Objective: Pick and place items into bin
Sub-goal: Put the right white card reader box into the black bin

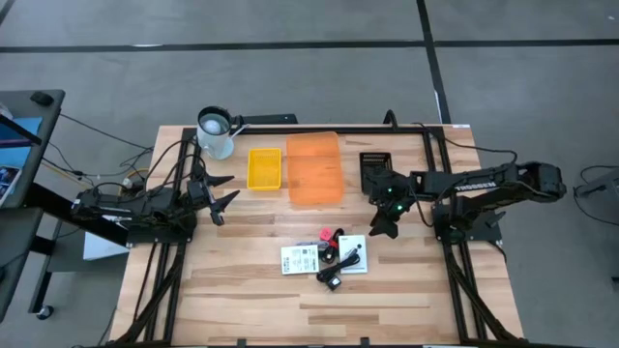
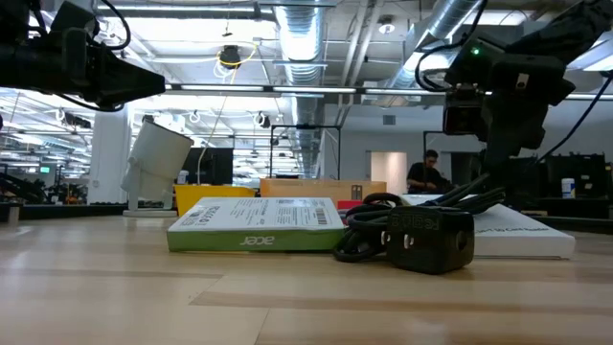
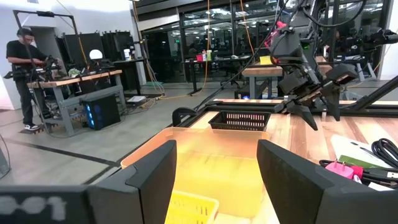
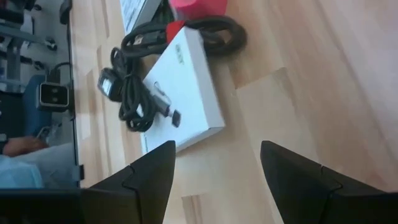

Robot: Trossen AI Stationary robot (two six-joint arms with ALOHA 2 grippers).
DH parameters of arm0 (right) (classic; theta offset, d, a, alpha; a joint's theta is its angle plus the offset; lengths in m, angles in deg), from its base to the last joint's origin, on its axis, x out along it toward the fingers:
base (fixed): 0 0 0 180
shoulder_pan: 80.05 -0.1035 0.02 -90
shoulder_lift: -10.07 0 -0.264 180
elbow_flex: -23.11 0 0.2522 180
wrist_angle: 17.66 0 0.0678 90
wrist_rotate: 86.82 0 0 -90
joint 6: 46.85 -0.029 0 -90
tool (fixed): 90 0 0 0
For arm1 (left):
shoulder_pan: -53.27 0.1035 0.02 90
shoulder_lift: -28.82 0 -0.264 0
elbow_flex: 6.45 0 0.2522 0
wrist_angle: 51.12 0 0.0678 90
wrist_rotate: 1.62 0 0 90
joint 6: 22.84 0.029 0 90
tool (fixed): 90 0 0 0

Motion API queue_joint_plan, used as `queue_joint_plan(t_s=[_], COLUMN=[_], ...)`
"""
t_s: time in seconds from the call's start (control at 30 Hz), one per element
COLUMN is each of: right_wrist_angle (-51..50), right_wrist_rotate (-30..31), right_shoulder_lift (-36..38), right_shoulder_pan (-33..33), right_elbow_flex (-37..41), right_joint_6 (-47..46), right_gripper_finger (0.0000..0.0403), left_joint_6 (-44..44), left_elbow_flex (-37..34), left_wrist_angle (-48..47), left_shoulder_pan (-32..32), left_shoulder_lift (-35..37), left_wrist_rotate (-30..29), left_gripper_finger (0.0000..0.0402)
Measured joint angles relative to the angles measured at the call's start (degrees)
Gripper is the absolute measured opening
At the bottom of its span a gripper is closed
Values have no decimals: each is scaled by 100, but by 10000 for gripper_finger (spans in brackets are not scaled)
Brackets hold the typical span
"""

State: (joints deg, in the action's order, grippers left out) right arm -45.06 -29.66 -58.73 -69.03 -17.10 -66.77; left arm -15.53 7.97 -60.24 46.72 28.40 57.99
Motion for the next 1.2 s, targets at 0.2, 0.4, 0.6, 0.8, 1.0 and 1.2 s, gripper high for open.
queue_joint_plan(t_s=[0.2,0.4,0.6,0.8,1.0,1.2], right_wrist_angle=[213,233,270,486,905,1009], right_wrist_rotate=[13,77,142,17,-342,-451], right_shoulder_lift=[0,0,-48,-492,-843,-931], right_shoulder_pan=[-204,-148,-163,-165,-163,-152], right_elbow_flex=[0,0,-1,-2,-2,-2], right_joint_6=[-155,-155,-167,-262,-365,-365], right_gripper_finger=[233,233,233,233,233,233], left_joint_6=[0,0,-1,0,0,0], left_elbow_flex=[1,1,-1,1,1,-1], left_wrist_angle=[0,-2,0,0,-2,-1], left_shoulder_pan=[0,0,0,0,0,0], left_shoulder_lift=[0,-2,0,0,0,0], left_wrist_rotate=[0,0,0,0,0,0], left_gripper_finger=[214,214,214,214,214,214])
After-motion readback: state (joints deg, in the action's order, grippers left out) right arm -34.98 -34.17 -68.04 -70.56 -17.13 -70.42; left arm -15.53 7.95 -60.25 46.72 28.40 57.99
